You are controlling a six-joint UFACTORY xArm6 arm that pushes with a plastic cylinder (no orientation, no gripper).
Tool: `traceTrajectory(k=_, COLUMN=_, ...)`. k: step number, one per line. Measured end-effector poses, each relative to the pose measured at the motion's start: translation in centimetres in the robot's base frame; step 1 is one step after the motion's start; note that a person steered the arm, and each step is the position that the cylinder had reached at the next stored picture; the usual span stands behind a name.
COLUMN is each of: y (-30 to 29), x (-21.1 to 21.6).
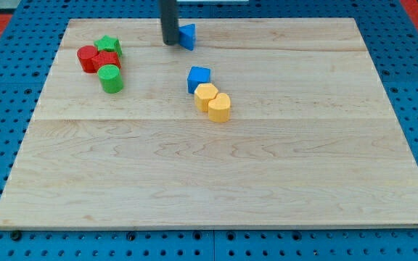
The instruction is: Push blue blocks into yellow blocks
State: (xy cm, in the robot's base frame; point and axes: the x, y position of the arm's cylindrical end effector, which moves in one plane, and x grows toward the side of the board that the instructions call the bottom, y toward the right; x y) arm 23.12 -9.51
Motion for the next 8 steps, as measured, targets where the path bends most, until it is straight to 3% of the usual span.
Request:
traceTrajectory(k=1, y=0.2, x=-2.8)
traceTrajectory(k=2, y=8.3, x=-0.9)
traceTrajectory(k=3, y=7.4, x=4.1)
traceTrajectory(k=5, y=6.5, x=1.2)
traceTrajectory(k=7, y=3.9, x=7.5)
traceTrajectory(k=8, y=7.6, x=11.4)
